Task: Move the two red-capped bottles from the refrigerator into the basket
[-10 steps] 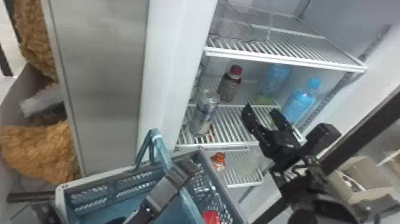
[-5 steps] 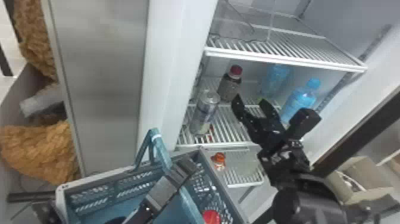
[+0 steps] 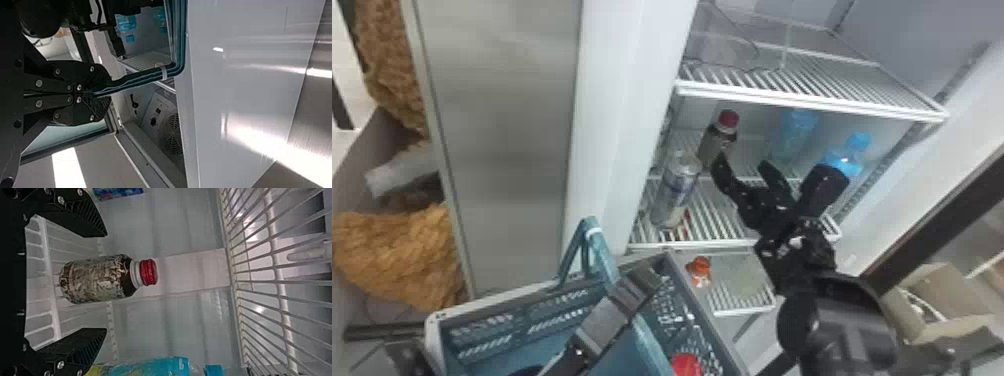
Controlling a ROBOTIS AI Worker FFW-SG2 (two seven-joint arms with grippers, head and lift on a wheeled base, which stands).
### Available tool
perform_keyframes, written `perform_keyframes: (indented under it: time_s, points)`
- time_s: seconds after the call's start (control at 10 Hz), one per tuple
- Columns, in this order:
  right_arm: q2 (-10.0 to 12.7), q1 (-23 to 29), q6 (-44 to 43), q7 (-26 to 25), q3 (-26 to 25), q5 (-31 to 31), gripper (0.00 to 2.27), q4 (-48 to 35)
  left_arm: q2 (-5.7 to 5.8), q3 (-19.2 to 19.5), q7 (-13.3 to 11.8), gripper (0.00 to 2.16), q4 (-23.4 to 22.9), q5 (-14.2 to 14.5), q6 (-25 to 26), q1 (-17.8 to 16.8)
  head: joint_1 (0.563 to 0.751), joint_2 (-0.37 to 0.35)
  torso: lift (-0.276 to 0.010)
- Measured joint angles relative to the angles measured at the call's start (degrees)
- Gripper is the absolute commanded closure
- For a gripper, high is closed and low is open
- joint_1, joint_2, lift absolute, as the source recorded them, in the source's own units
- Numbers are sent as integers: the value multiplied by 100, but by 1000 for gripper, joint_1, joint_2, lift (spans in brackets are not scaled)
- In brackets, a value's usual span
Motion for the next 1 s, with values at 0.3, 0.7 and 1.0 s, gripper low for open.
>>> perform_keyframes:
  time_s: [0.3, 0.7, 1.0]
  points:
    - [-10, -231, 136, -94, 4, 80, 151, 251, 0, 0, 0, 1204, 14, 10, -14, -5, 683, -350, 0]
    - [-52, -619, 202, -91, 49, 202, 151, 663, 0, -23, 0, 1204, 42, 54, -41, -5, 677, -350, 0]
    - [-108, -964, 202, -91, 176, 297, 151, 993, 0, -23, 0, 1204, 42, 55, -42, -5, 665, -350, 0]
